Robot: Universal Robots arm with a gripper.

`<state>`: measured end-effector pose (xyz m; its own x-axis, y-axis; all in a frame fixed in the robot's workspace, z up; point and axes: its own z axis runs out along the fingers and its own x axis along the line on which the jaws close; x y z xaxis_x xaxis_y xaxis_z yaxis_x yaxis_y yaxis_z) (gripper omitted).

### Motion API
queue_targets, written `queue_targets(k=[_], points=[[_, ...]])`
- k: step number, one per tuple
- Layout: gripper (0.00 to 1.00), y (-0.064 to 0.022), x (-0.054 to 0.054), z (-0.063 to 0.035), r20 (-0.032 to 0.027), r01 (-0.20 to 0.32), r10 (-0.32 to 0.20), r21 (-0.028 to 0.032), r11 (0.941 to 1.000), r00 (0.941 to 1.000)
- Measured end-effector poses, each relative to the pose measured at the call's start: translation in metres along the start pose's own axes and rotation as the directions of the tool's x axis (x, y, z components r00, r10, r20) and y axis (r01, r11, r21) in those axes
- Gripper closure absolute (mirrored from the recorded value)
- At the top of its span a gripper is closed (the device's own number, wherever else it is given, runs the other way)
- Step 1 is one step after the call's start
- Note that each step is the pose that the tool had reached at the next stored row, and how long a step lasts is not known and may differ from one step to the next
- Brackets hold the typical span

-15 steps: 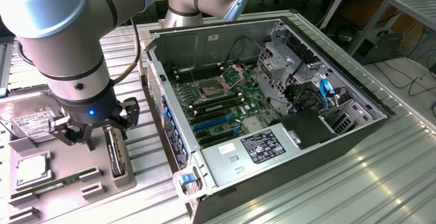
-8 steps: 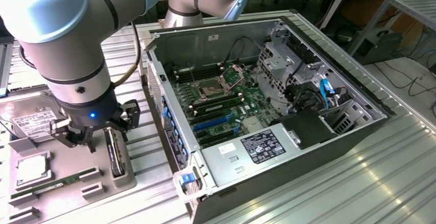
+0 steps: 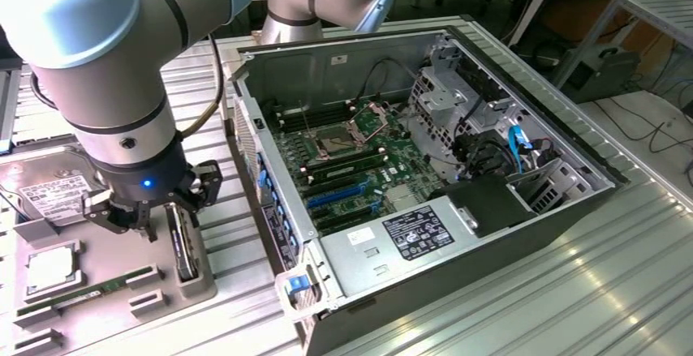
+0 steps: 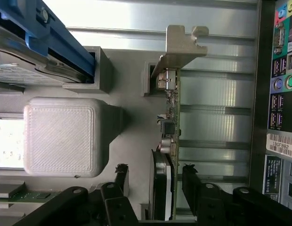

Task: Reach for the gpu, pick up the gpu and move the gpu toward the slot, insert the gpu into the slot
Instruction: 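Pick up the gpu and move the gpu toward the slot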

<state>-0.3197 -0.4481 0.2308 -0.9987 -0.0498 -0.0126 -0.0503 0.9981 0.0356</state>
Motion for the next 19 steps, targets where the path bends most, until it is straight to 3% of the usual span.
queue_targets(k=[1,3,4,13,17,19], points=[[0.48,0.0,0.0,0.0,-0.0001,0.0,0.0,0.0,1.0,1.0],[0.48,0.0,-0.0002,0.0001,0.0001,0.0,0.0,-0.0001,1.0,1.0],[0.55,-0.0003,-0.0006,0.0001,0.0001,0.0,0.0,-0.0002,1.0,1.0],[0.55,-0.0004,-0.001,0.0,-0.0001,0.0,0.0,0.0,1.0,1.0],[0.69,-0.0004,-0.001,0.0001,0.0,0.0,0.0,0.0,1.0,1.0],[0.69,-0.0005,-0.001,0.0001,-0.0001,0.0,0.0,0.0,1.0,1.0]])
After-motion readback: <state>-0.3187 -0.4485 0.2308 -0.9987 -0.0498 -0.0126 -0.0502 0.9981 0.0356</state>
